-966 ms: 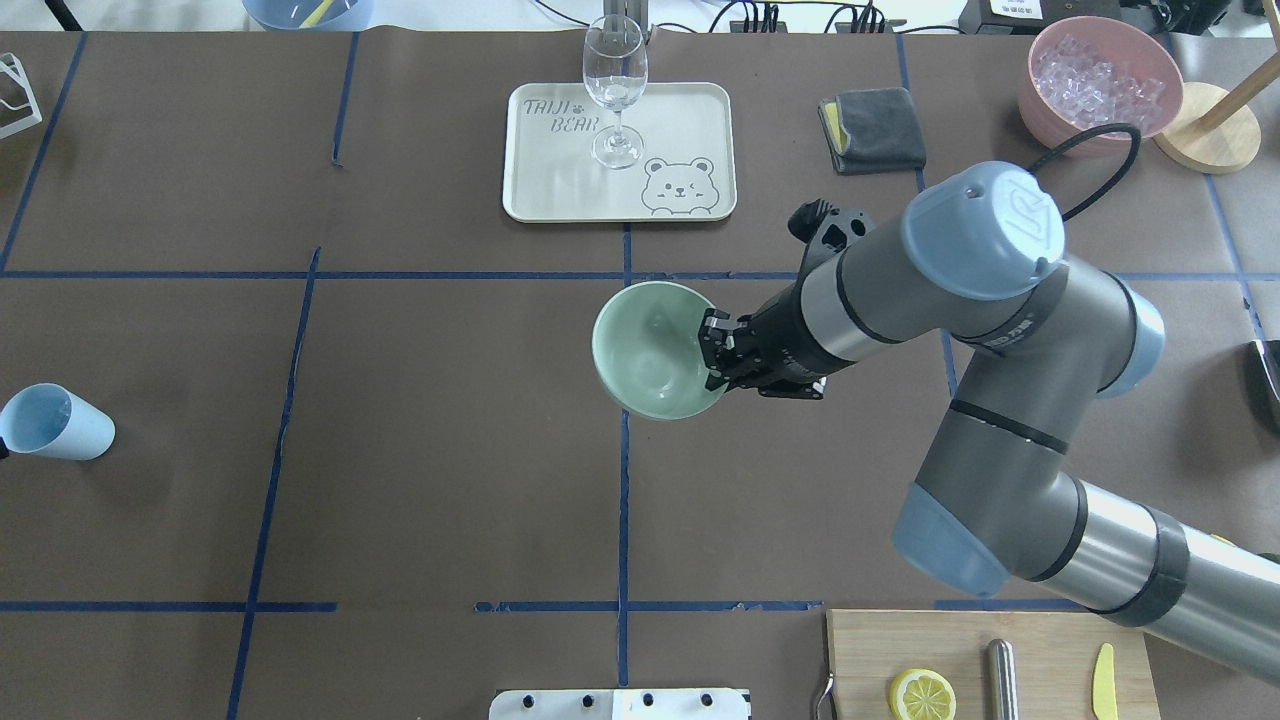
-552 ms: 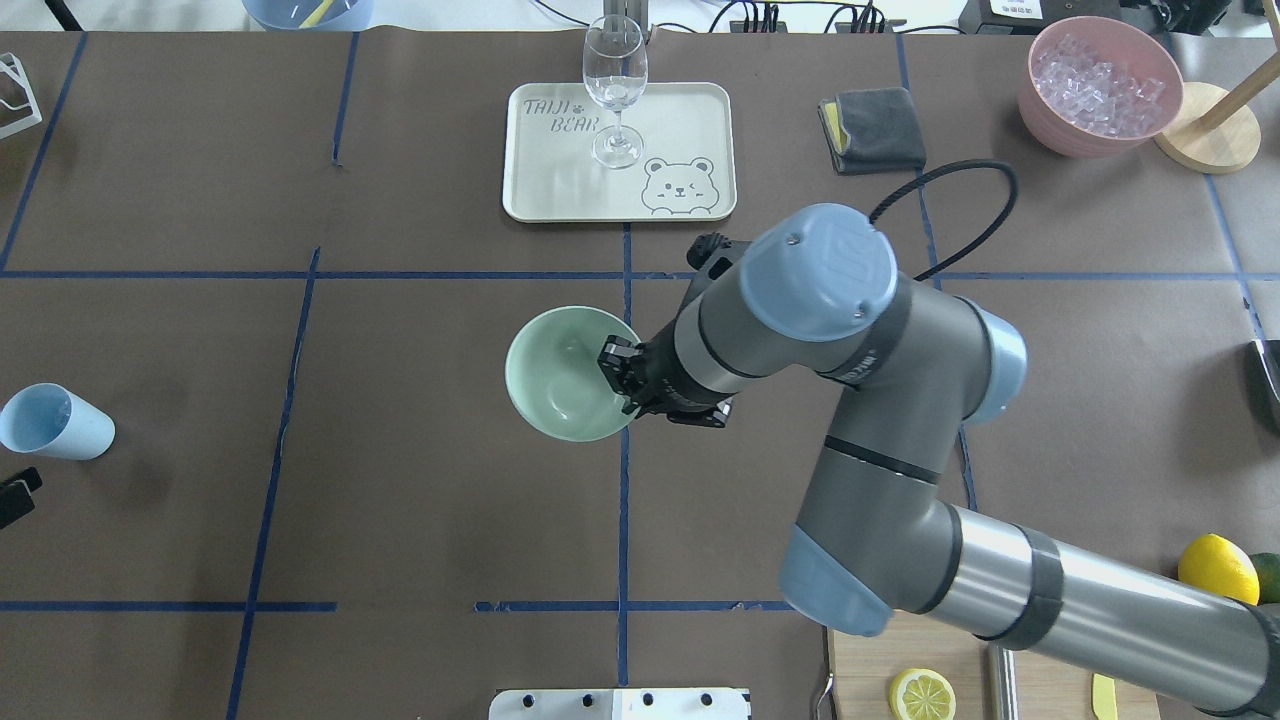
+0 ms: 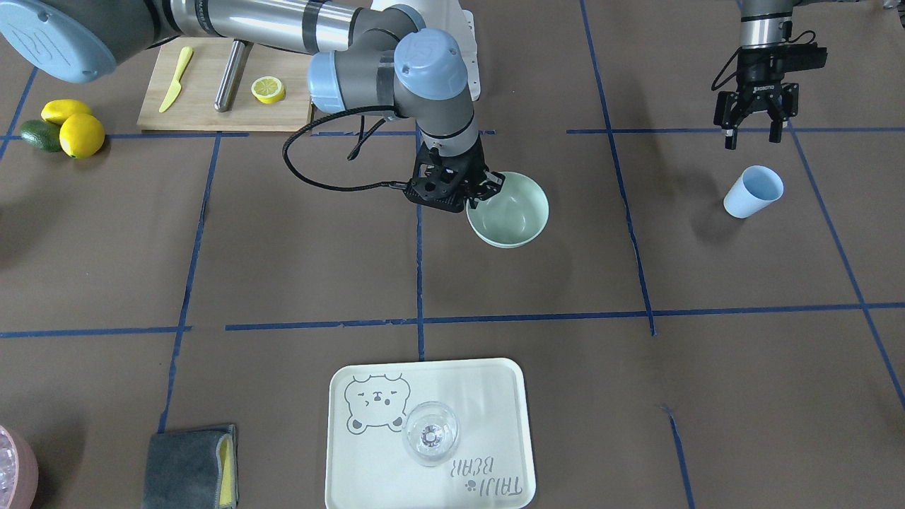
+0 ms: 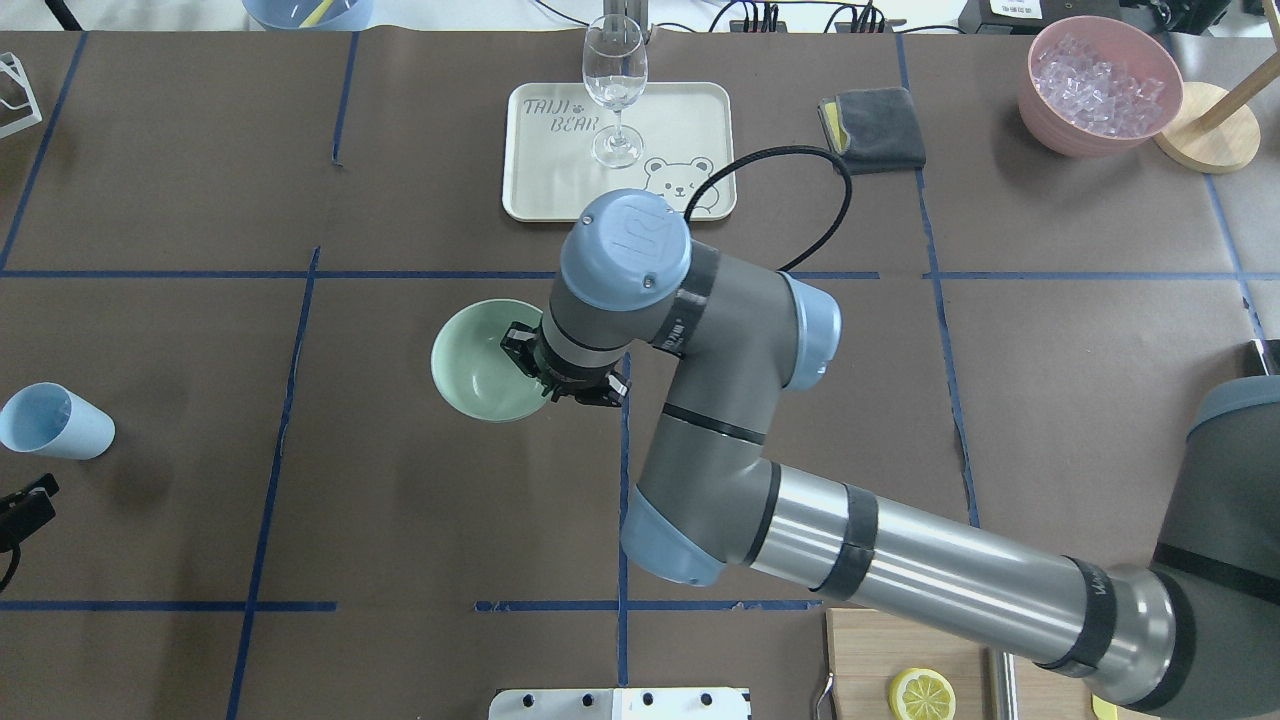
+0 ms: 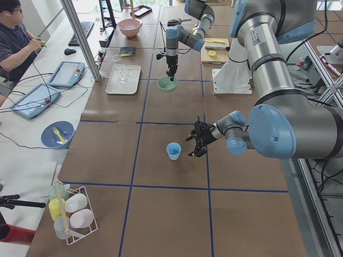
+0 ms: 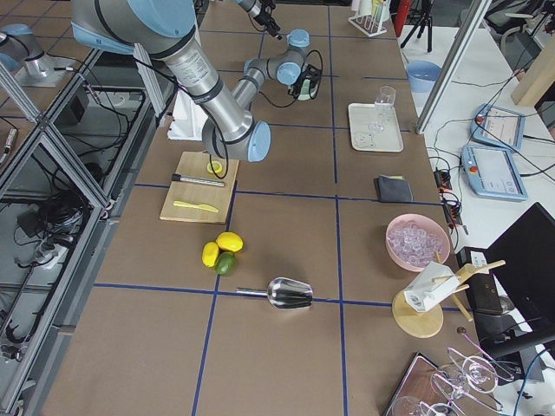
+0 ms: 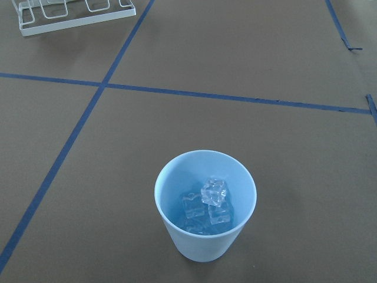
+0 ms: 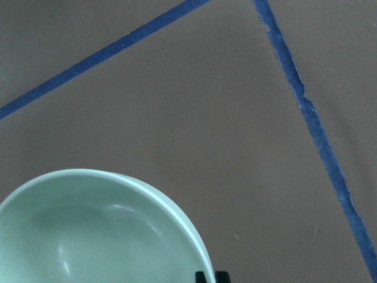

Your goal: Pour ice into bowl

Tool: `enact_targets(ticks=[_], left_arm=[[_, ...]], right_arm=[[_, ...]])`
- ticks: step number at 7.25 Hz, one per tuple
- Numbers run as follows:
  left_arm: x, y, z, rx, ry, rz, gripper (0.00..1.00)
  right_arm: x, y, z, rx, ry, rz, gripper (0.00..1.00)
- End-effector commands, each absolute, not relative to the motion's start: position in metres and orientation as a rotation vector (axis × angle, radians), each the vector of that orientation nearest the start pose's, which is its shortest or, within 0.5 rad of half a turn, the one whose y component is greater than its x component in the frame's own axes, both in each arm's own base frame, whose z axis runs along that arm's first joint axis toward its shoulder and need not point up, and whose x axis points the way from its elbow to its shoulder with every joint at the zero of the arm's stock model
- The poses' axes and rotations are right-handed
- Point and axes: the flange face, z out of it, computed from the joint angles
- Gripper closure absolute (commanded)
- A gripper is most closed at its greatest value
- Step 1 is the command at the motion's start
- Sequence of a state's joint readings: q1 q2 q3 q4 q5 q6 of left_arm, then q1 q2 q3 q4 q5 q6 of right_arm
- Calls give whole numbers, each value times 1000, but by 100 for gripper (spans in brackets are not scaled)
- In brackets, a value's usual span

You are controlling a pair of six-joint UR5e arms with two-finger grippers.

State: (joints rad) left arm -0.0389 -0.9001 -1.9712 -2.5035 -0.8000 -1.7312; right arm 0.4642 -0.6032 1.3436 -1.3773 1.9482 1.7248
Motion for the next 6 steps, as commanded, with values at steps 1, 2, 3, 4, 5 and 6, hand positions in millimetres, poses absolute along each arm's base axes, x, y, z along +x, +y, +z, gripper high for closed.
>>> enact_targets(ticks=[1, 2, 3, 4, 5, 6], left_arm=[[232, -214, 605, 740, 663, -441, 1], [232, -214, 606, 740, 662, -443, 1], [235, -214, 606, 739, 665, -443, 1], [236, -214, 611, 742, 657, -441, 1], [237, -215, 616, 756, 651, -443, 1], [240, -216, 625, 764, 643, -445, 1]], right_arm=[[-672, -420, 113, -200, -946, 368, 100], [-675, -418, 115, -183, -943, 369, 100], [-678, -419, 109, -181, -944, 368, 100], [-687, -424, 102, -172, -936, 374, 100], [-690, -427, 100, -163, -933, 381, 79], [-690, -428, 100, -151, -932, 389, 19]])
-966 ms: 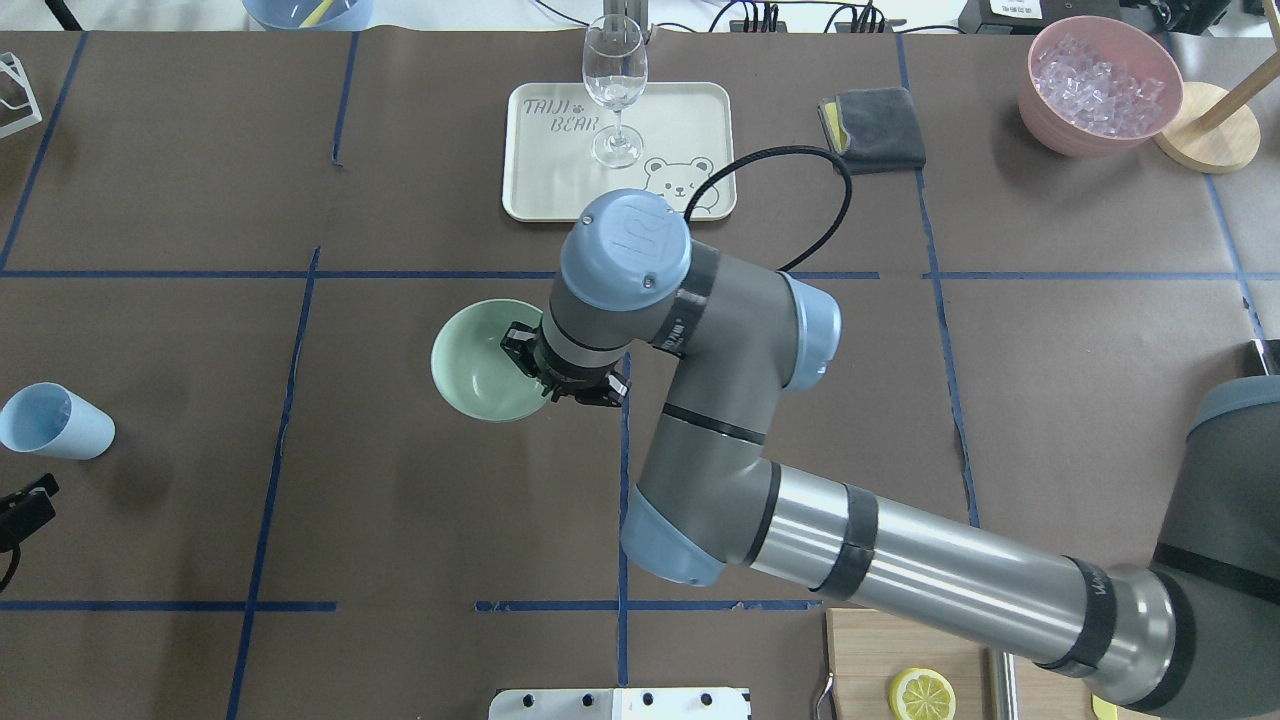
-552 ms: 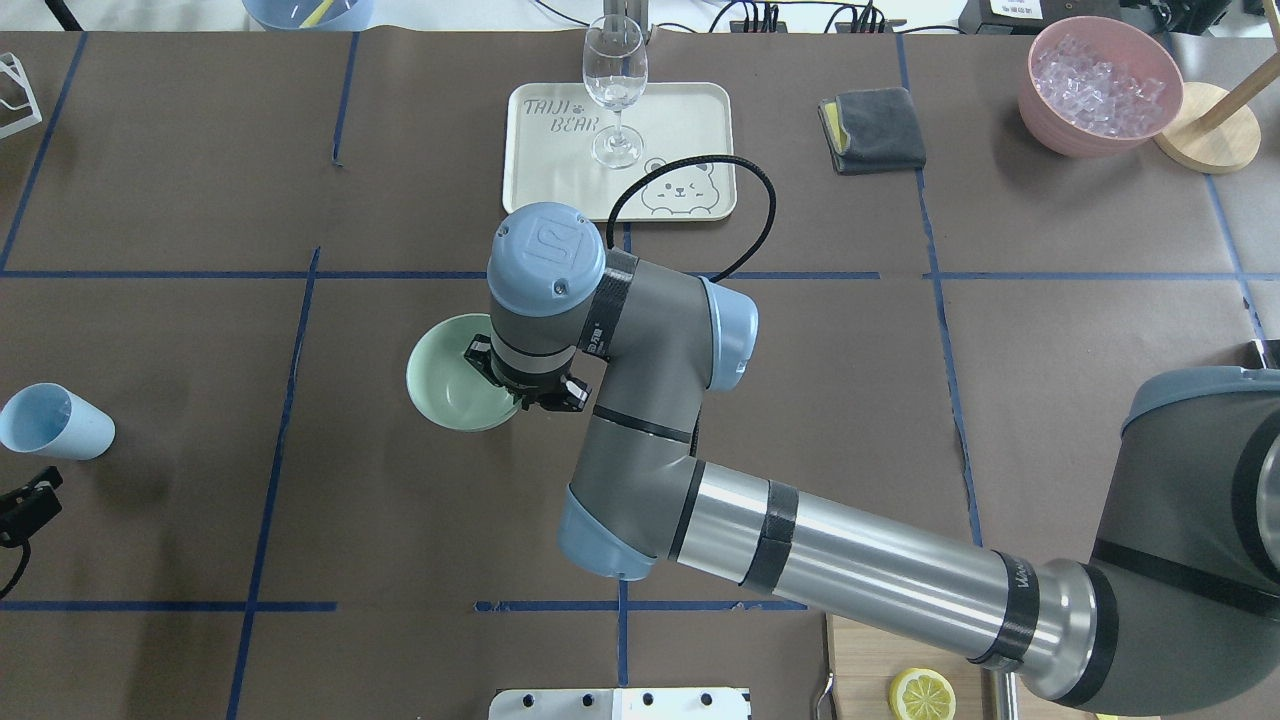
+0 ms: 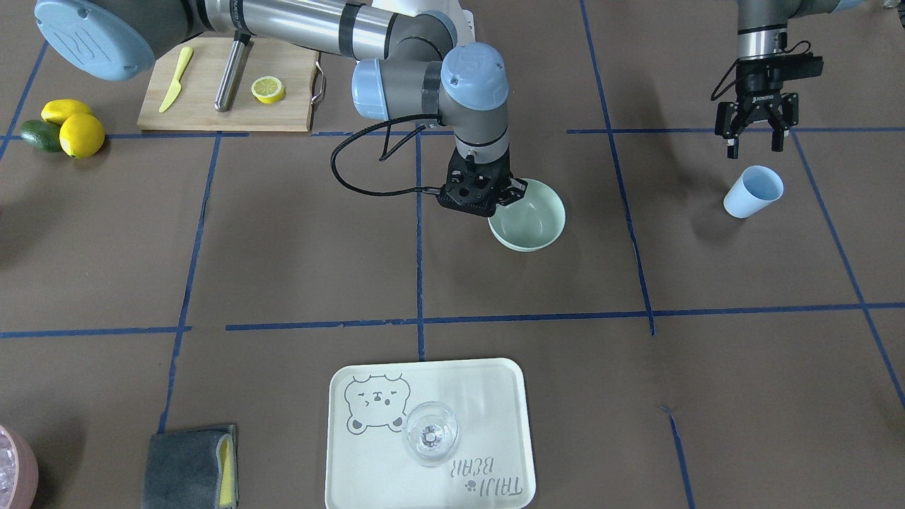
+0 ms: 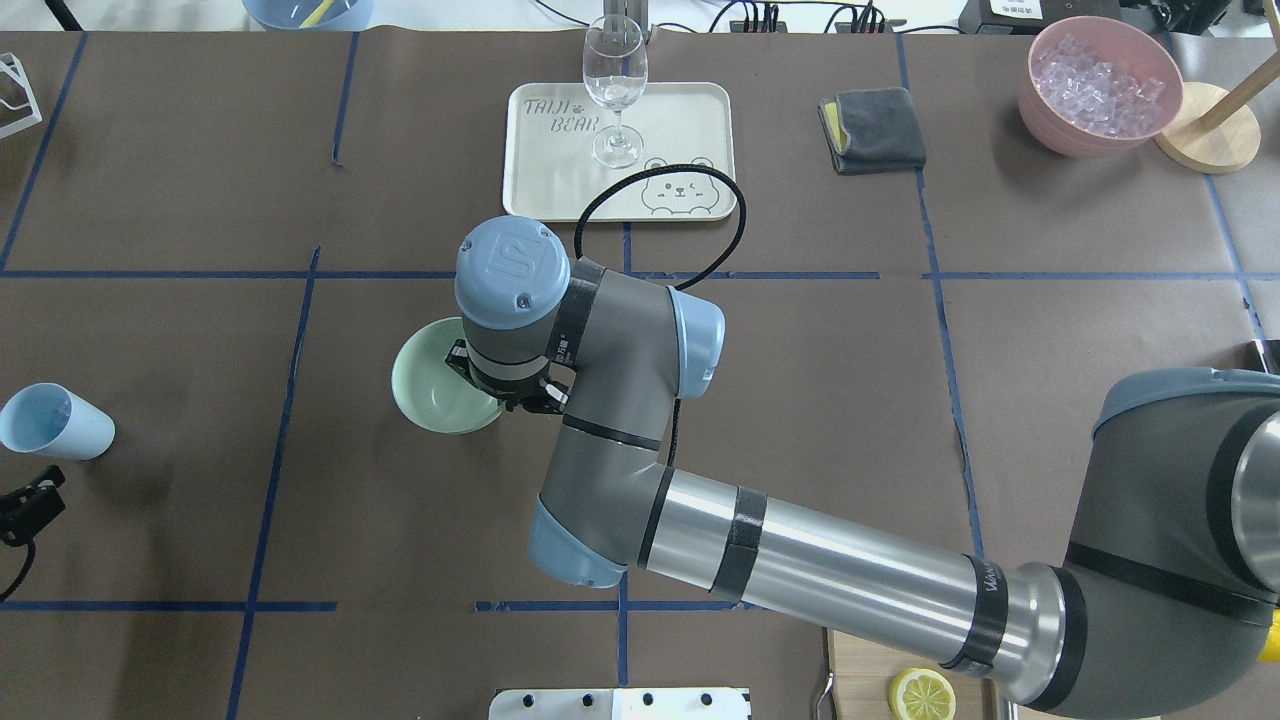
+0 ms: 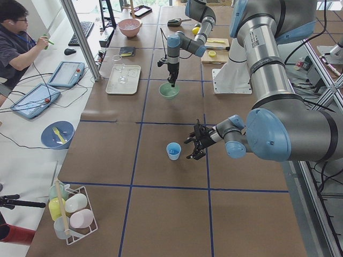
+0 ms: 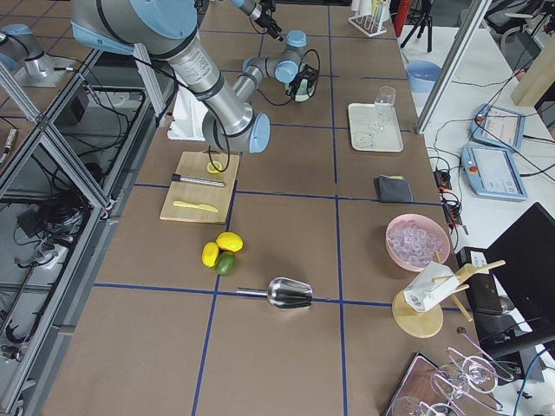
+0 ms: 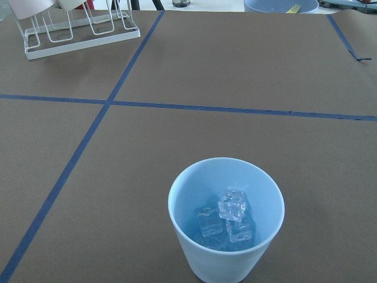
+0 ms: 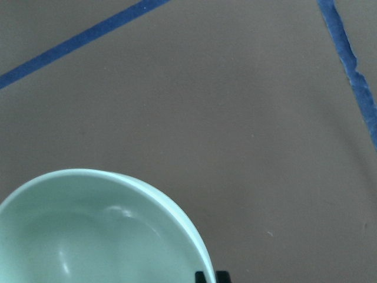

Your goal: Pour ice into bowl

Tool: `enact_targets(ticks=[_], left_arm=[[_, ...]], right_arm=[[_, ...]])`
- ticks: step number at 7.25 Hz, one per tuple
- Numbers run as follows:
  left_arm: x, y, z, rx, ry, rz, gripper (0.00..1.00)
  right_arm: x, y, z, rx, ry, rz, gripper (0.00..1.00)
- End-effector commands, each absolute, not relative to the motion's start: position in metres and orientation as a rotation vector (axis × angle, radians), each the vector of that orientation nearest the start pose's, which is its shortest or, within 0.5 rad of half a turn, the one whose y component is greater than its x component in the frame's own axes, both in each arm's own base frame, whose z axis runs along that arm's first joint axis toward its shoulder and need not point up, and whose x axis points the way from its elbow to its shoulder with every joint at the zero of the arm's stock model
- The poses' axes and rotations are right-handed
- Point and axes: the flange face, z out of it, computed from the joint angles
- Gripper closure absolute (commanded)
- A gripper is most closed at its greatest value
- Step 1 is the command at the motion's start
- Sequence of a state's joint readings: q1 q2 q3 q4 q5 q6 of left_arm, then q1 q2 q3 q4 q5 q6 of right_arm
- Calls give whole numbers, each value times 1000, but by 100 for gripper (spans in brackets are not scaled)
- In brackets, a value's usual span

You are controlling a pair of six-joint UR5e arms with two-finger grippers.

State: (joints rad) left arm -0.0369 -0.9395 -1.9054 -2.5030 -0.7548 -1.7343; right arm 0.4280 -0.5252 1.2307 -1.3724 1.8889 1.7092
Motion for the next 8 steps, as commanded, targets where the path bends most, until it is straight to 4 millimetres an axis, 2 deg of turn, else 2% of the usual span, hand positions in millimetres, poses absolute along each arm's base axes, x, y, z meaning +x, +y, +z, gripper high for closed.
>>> enact_targets(ticks=[1, 3, 4, 5, 8], left_arm=[[249, -213, 635, 766, 649, -460, 1], [265, -212, 643, 796, 651, -457, 1], [279, -213, 653, 832, 644, -462, 1], [284, -215, 662, 866, 631, -464, 1], [280, -224, 649, 1001, 636, -509, 1]], right_arm=[[-689, -431, 100, -127, -928, 401, 0], [-681, -440, 89, -117, -945, 405, 0], [-671, -446, 82, -116, -957, 408, 0], [-658, -452, 76, -120, -974, 411, 0], [-635, -449, 65, -97, -897, 354, 0]])
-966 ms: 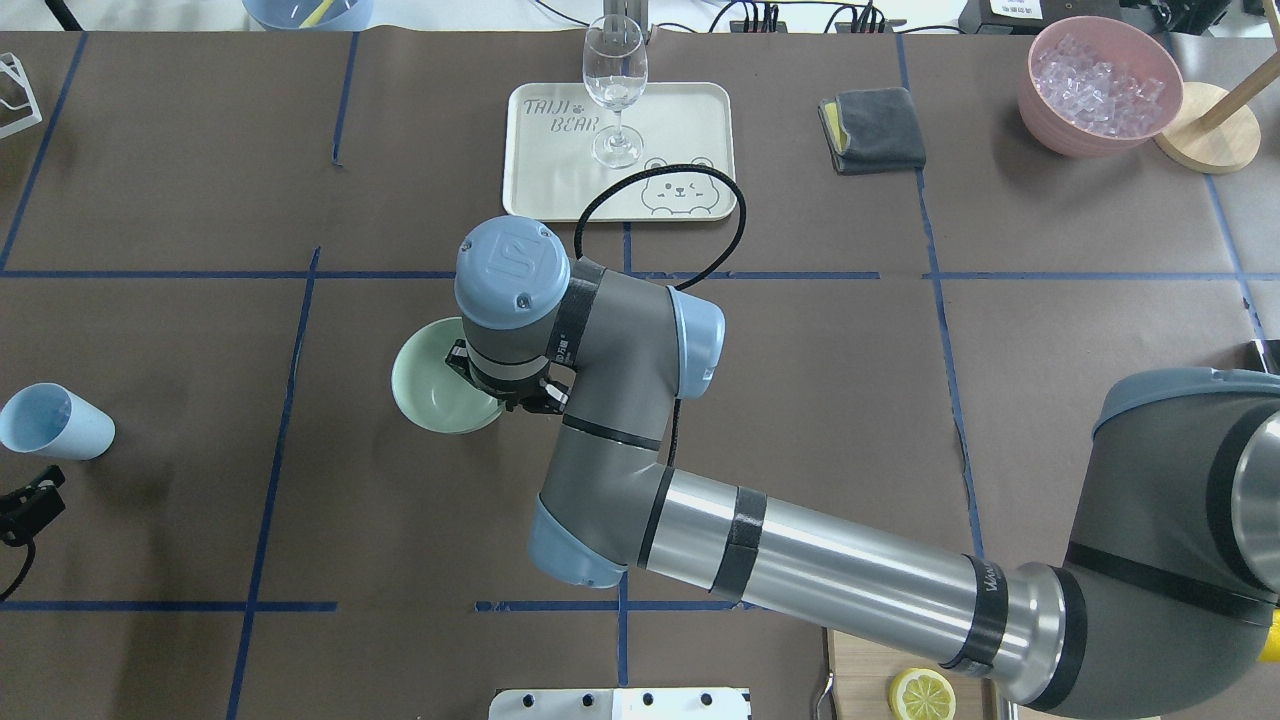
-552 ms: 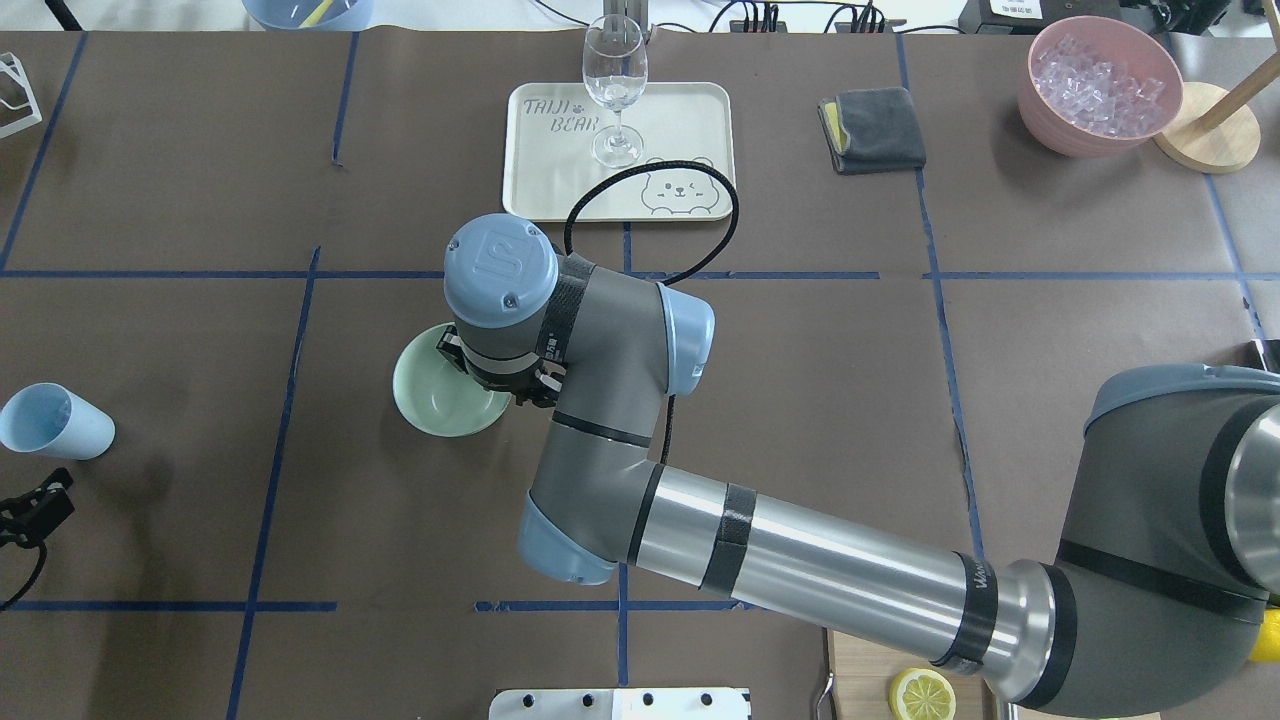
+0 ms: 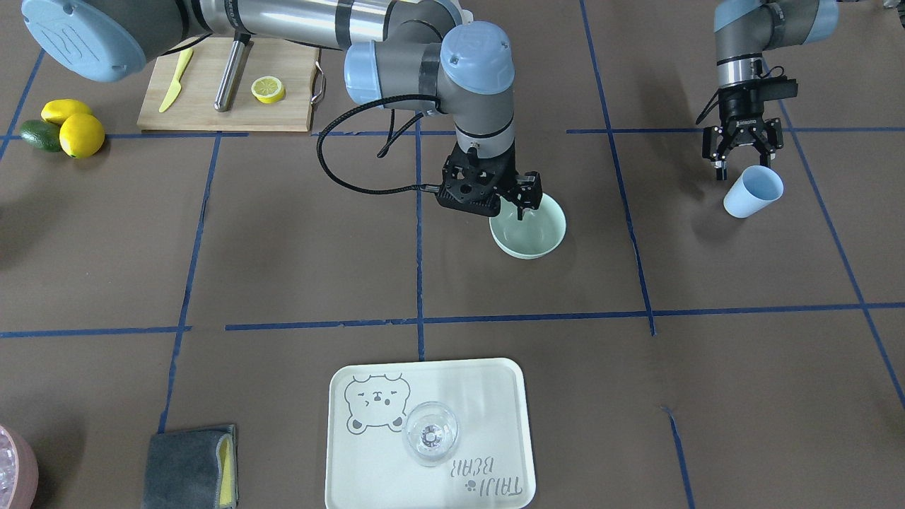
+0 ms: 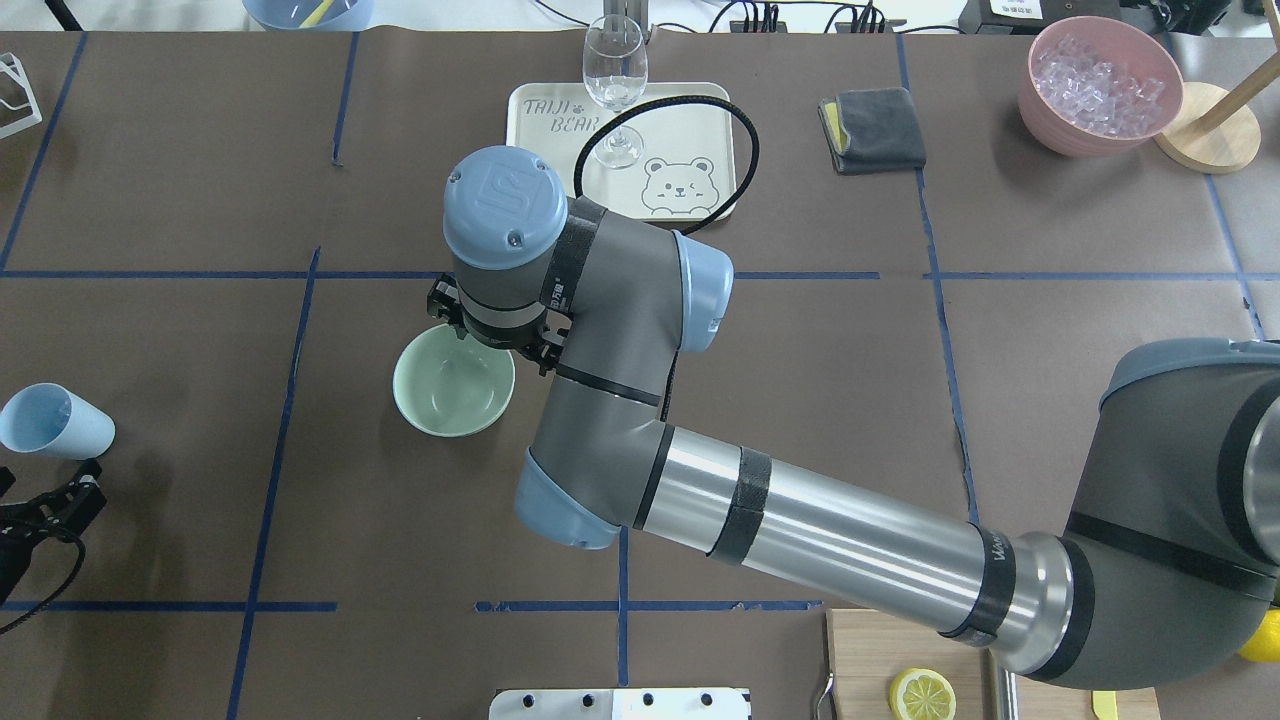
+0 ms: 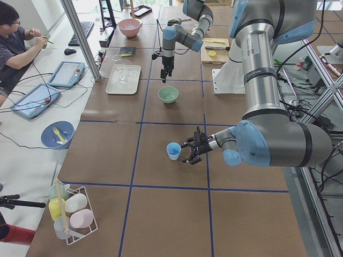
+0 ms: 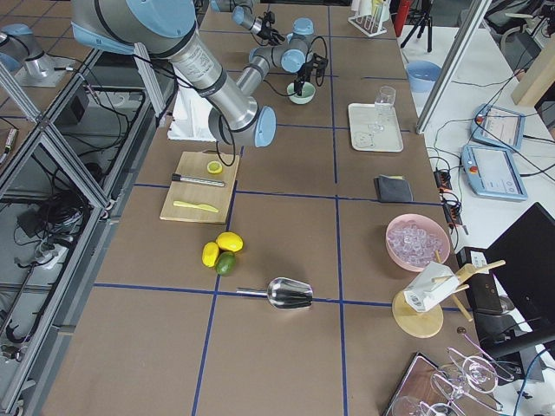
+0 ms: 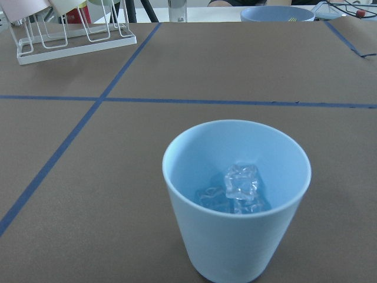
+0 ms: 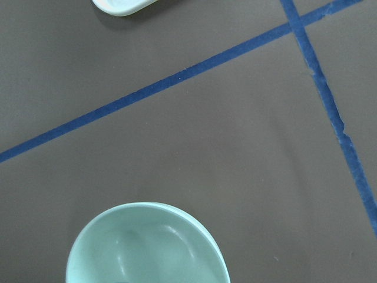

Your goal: Pour ice into bowl

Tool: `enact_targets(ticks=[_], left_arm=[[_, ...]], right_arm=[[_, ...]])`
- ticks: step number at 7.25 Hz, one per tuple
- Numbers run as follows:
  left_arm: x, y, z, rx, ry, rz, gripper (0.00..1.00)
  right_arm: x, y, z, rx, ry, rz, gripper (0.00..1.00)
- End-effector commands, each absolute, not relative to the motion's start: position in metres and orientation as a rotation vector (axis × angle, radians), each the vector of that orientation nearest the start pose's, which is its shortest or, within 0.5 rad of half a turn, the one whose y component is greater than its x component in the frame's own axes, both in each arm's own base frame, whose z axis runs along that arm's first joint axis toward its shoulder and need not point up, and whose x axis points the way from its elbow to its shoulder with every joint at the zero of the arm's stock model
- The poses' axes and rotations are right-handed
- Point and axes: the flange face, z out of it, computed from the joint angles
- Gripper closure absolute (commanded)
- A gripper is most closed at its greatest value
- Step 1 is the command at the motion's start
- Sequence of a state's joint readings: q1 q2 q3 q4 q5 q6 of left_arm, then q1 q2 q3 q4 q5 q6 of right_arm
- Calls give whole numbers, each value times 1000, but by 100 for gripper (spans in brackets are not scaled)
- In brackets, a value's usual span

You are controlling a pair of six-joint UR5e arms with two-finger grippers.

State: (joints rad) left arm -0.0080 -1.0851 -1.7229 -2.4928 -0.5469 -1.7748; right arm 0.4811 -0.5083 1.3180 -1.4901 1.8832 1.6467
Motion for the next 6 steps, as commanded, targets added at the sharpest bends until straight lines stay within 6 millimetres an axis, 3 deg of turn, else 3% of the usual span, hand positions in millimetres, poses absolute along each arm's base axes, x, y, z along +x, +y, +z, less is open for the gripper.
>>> enact_targets(ticks=[1, 3, 5, 6], left_arm=[[277, -227, 647, 1061, 631, -522, 1], [289, -227, 655, 1064, 628, -519, 1], [312, -227, 668, 1066, 622, -517, 1], [311, -228, 671, 1069, 615, -516, 1]], right_arm=[[-635, -449, 68, -98, -892, 354, 0], [-631, -448, 68, -101, -872, 359, 0], [-608, -438, 57, -84, -819, 307, 0], [-598, -438, 56, -79, -799, 291, 0]])
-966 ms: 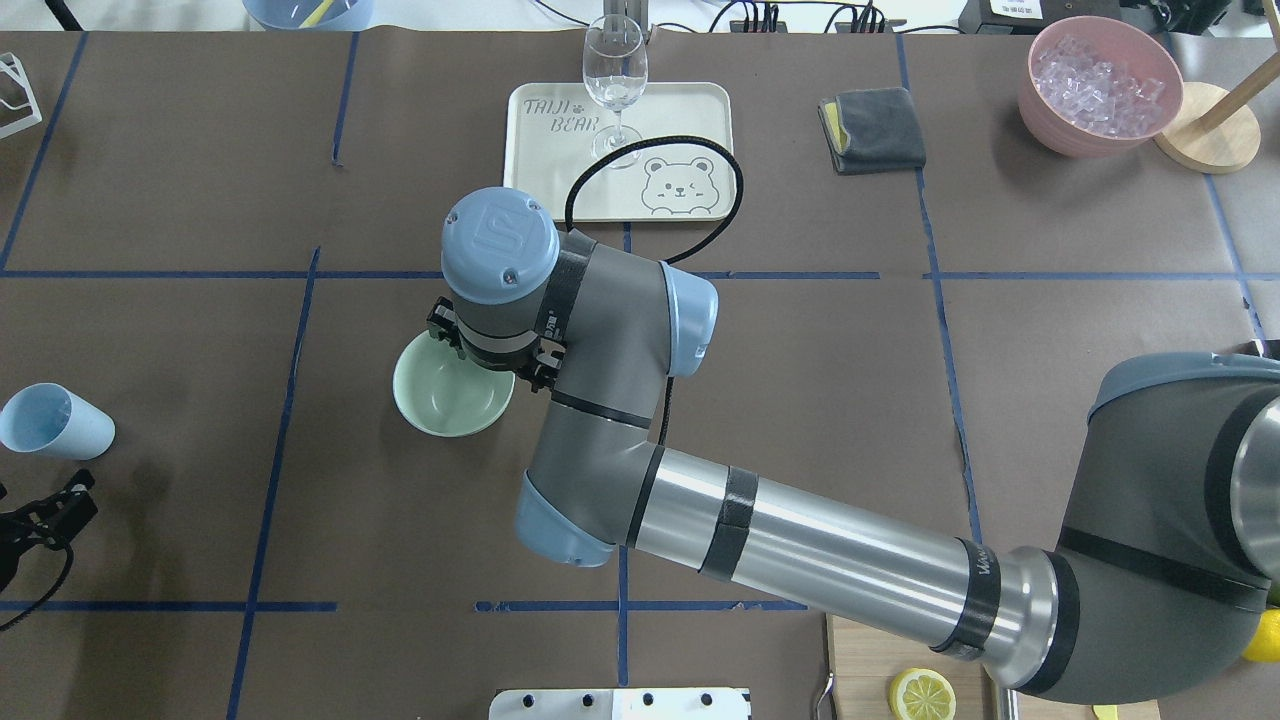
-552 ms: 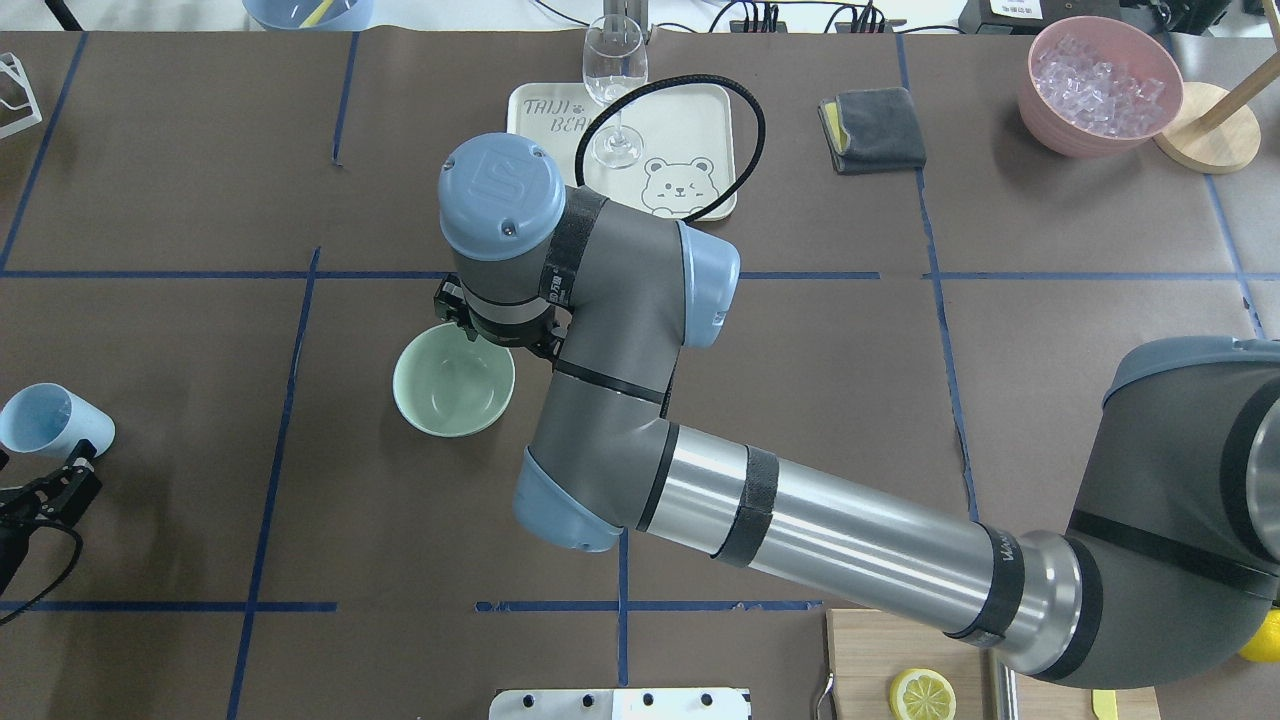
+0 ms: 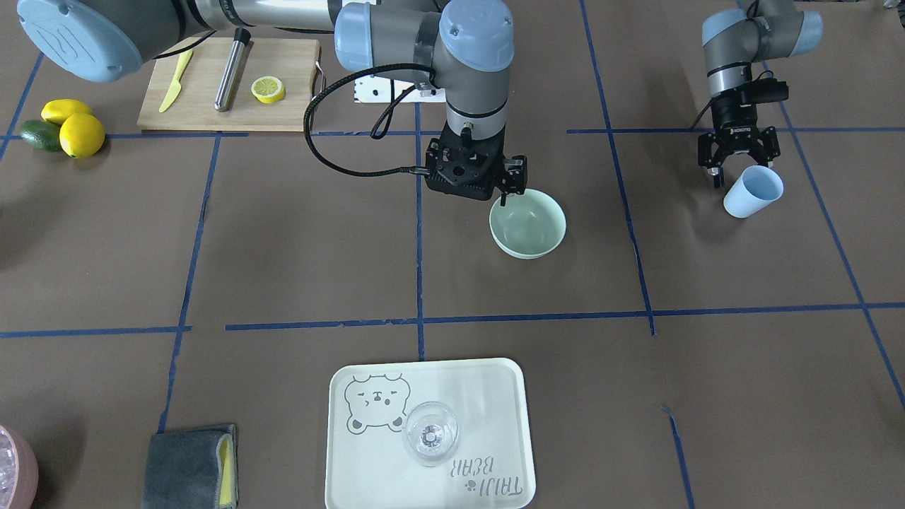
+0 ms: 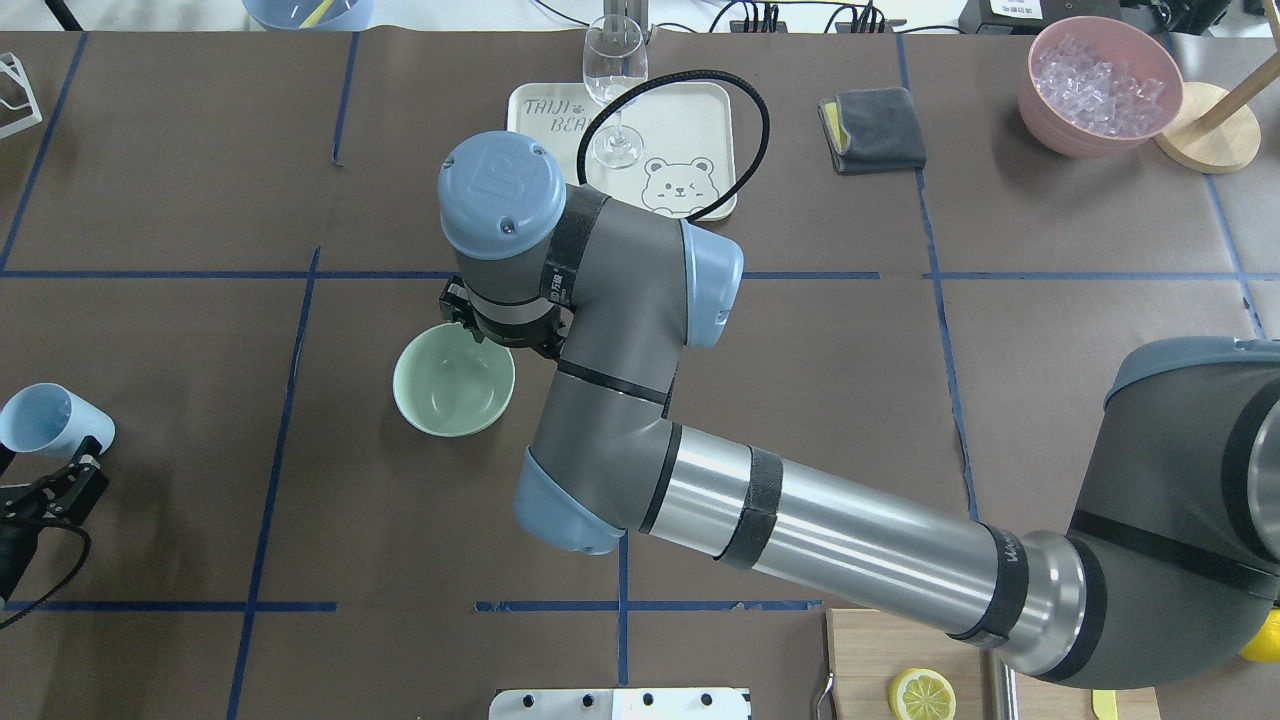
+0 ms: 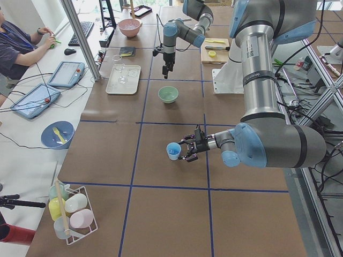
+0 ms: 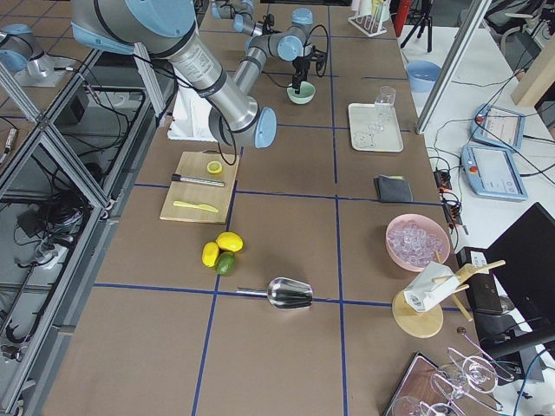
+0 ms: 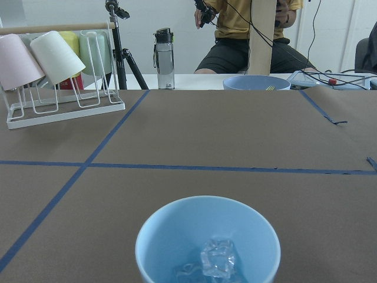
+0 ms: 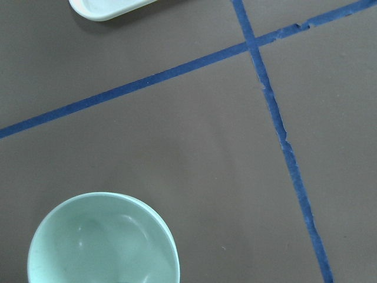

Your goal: Pour ice into bowl

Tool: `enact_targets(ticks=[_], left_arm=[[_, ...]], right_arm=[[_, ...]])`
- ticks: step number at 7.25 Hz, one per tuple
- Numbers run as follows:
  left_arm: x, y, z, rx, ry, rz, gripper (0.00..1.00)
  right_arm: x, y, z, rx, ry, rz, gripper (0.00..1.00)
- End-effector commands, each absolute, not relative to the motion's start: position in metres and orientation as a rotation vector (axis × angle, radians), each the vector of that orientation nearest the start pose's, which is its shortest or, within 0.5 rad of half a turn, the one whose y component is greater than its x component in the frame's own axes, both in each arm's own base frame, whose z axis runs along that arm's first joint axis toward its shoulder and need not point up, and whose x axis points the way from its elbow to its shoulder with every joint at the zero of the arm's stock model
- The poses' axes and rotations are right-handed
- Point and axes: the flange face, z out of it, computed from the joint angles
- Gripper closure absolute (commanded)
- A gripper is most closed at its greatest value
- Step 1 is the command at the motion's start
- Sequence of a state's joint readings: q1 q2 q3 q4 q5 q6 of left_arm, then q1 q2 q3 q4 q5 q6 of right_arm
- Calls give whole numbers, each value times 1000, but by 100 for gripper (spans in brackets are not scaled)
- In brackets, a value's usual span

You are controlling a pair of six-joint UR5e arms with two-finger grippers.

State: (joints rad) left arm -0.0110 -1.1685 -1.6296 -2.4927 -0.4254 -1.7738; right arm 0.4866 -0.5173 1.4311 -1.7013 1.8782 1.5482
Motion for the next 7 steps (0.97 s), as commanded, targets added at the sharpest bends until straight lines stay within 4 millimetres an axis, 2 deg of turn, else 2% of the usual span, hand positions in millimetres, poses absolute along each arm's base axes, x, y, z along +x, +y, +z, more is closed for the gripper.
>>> enact_targets(ticks=[1, 2, 5, 7], left_arm=[[307, -231, 672, 1072, 608, -522, 1], [304, -232, 673, 1074, 600, -522, 2], [292, -246, 674, 1090, 570, -550, 2], [293, -246, 677, 1089, 564, -547, 3]], right_arm=[[-588, -438, 55, -76, -789, 290, 0], [-579, -438, 63, -71, -793, 277, 0], [-534, -432, 123, -32, -785, 215, 0], [-522, -441, 154, -16, -753, 185, 0]])
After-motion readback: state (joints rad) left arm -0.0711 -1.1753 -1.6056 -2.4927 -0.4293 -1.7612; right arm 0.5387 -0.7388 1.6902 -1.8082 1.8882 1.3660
